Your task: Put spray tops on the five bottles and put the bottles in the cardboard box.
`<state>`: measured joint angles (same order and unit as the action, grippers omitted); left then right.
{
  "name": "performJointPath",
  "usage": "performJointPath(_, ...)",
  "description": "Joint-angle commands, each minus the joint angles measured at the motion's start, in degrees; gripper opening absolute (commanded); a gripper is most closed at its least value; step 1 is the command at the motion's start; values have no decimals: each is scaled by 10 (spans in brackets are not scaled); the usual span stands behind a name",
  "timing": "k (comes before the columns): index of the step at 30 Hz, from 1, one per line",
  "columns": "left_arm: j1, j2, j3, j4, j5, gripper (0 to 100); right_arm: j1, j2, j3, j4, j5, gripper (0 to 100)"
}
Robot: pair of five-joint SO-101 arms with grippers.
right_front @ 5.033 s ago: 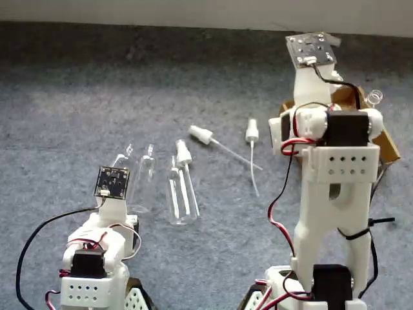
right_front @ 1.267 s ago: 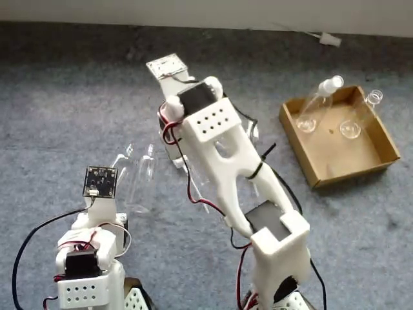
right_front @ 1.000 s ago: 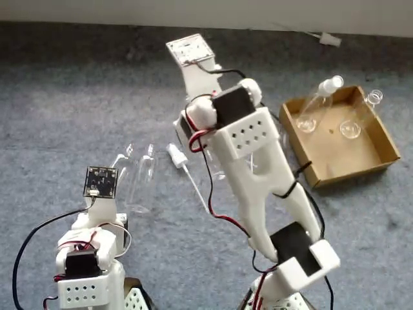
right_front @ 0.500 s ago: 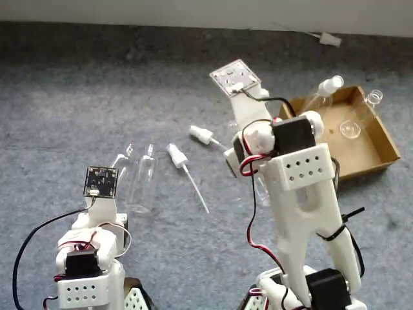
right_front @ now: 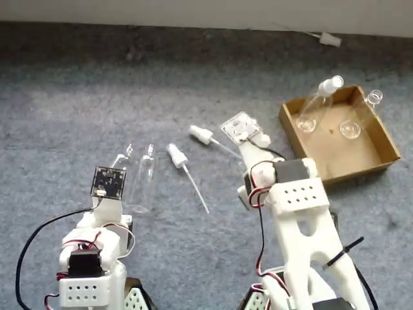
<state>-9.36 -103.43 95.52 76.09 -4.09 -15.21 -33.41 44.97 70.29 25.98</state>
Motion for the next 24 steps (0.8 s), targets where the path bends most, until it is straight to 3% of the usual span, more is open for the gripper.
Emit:
performJointPath(1, 31, -6, 10, -10, -4, 5, 35, -22, 64, -87, 6, 148)
performJointPath(12, 35, -6, 3, -8, 1, 5, 47, -27, 149, -168, 4, 148)
performJointPath(24, 74, -2, -167, 62, -2, 5, 45, -22, 167, -170, -149, 148)
